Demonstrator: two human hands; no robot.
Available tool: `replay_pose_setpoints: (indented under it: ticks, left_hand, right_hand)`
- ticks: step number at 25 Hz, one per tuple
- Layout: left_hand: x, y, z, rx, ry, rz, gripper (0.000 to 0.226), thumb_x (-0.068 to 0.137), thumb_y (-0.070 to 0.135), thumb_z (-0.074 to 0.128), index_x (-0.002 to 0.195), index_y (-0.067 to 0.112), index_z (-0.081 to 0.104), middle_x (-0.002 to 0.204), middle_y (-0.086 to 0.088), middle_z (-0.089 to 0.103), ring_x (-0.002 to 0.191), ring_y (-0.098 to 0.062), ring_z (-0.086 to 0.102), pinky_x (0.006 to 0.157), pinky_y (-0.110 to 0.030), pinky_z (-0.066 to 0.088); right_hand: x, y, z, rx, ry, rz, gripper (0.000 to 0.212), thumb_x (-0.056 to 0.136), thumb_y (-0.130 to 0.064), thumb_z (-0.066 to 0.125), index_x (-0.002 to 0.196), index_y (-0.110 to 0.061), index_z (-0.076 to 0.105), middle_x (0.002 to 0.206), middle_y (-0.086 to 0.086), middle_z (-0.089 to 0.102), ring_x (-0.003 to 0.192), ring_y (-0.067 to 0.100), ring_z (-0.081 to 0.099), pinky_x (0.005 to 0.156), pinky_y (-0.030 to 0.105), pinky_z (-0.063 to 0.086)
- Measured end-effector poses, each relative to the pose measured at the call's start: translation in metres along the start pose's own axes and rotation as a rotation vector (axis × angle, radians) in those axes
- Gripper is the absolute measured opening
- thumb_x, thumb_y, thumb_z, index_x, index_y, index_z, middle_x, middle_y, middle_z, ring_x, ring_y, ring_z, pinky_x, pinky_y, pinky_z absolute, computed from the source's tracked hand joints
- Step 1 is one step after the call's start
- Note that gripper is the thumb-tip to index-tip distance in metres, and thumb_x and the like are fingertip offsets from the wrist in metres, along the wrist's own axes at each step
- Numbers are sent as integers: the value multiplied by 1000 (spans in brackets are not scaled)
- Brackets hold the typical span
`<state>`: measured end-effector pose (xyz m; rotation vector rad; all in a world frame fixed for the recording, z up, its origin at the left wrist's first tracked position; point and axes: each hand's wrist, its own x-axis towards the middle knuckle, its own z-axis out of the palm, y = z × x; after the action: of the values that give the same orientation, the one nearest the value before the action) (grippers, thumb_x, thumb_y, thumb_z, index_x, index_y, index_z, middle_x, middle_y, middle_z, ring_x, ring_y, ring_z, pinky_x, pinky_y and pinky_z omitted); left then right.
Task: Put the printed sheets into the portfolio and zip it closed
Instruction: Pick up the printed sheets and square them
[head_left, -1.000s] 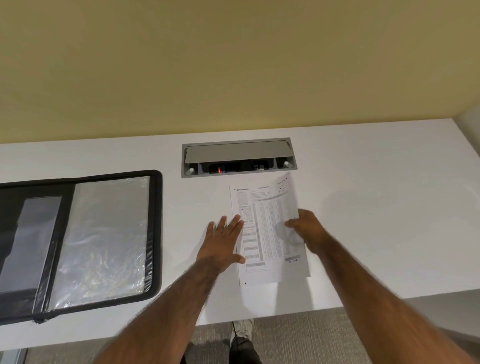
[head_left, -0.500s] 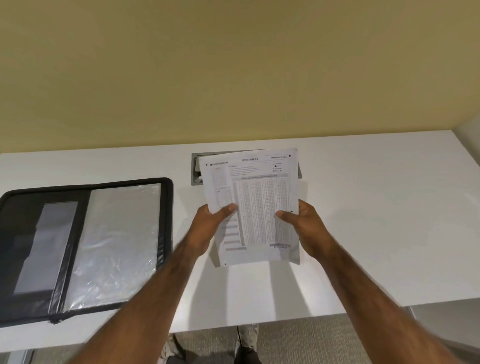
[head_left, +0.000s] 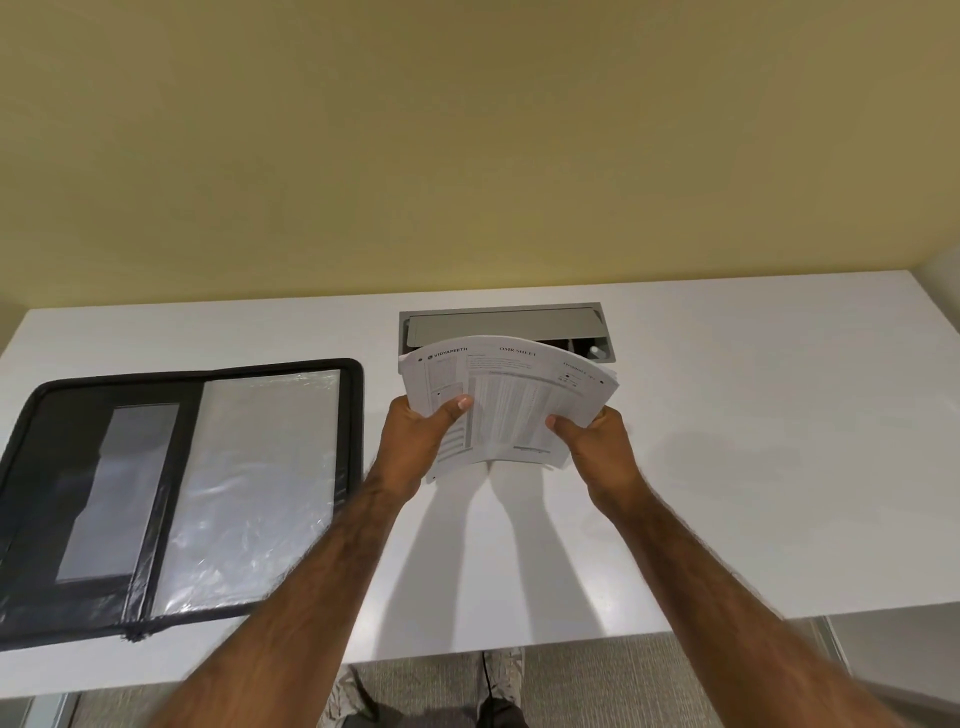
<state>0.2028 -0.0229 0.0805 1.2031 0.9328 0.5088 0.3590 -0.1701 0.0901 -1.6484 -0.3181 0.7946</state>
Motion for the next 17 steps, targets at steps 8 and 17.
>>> replay_pose_setpoints:
  ticks: [8, 17]
  left_hand:
    - [2, -3, -5, 4, 6, 10, 38, 70, 33, 87, 104, 32, 71, 109, -3, 75, 105, -28, 69, 91, -44, 58]
    - [-1, 4, 1, 22, 3, 37, 30, 73, 33, 85, 100, 34, 71, 105, 1, 76, 104, -27, 70, 93, -46, 57]
  right_hand:
    - [-4, -2, 4, -37, -38, 15, 41, 88, 7, 55, 110, -27, 63, 103, 0, 69, 98, 20, 64, 70, 25, 52]
    - [1, -4, -1, -33, 7, -26, 44, 87, 11, 49, 116, -19, 65, 103, 4, 70, 96, 20, 64, 66, 19, 51]
